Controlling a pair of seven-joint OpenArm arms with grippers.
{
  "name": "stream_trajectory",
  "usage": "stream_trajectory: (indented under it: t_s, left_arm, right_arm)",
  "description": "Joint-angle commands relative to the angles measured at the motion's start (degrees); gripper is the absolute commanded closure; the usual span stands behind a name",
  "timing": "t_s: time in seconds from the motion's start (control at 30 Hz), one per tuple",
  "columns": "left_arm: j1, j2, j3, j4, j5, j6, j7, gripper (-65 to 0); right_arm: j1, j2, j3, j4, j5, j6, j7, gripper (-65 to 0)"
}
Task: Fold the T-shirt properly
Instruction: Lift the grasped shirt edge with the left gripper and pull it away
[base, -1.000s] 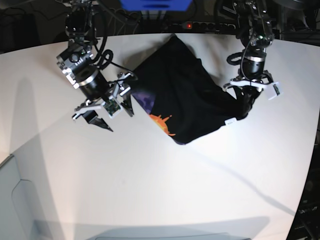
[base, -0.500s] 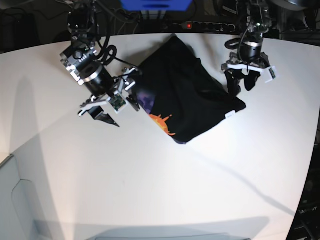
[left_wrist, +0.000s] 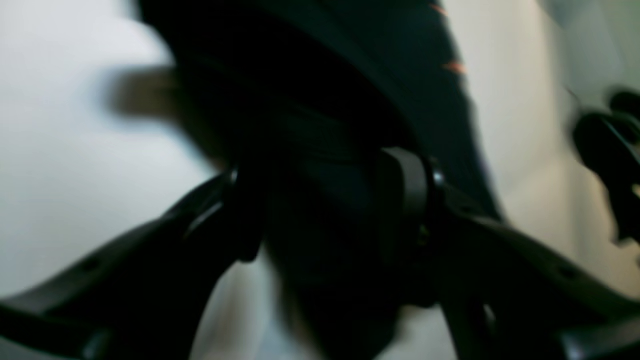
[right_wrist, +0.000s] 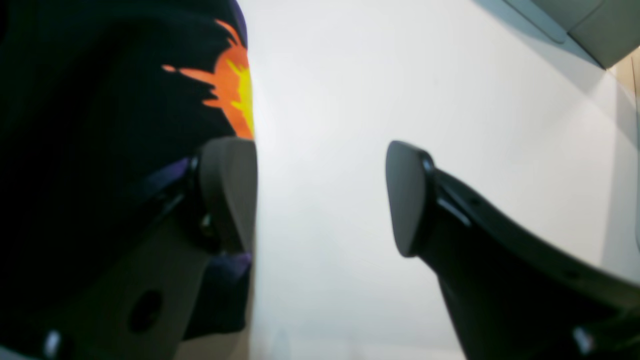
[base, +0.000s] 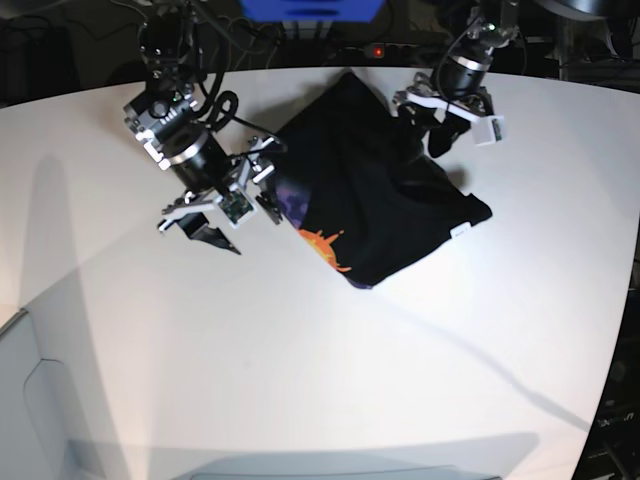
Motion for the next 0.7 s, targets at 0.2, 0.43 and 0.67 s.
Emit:
stream_trajectory:
  t_s: [0.2, 0.43, 0.67]
  left_arm:
    - [-1.84, -4.07, 7.79, 0.68, -0.30, -0.17, -1.47, -32.5]
    - [-1.84, -7.94, 12.80, 0.76, -0.30, -0.08, -1.47, -29.4]
    - [-1.48, -9.96, 14.82, 1.03, -0.30, -0.34, -1.82, -13.3]
  right_arm:
    - [0.34, -0.07, 0.16, 0.88, 0.74, -0.14, 1.34, -41.0]
    - [0.34, -0.07, 0.16, 0.88, 0.74, -0.14, 1.34, -41.0]
    - [0.34, -0.07, -0.01, 0.88, 0.74, -0.14, 1.34, -41.0]
